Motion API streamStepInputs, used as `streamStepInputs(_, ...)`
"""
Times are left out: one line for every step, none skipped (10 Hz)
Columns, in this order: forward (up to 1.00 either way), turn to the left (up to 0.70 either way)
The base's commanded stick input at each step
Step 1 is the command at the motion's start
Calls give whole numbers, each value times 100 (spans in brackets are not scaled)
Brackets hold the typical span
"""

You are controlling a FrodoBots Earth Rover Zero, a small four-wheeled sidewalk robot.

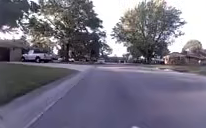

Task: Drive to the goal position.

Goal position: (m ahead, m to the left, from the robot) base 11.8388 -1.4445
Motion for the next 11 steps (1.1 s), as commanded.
streamStepInputs(100, 0)
streamStepInputs(100, 0)
streamStepInputs(100, 0)
streamStepInputs(100, 0)
streamStepInputs(100, 0)
streamStepInputs(100, 0)
streamStepInputs(100, 0)
streamStepInputs(100, 0)
streamStepInputs(100, 0)
streamStepInputs(100, 0)
streamStepInputs(100, 0)
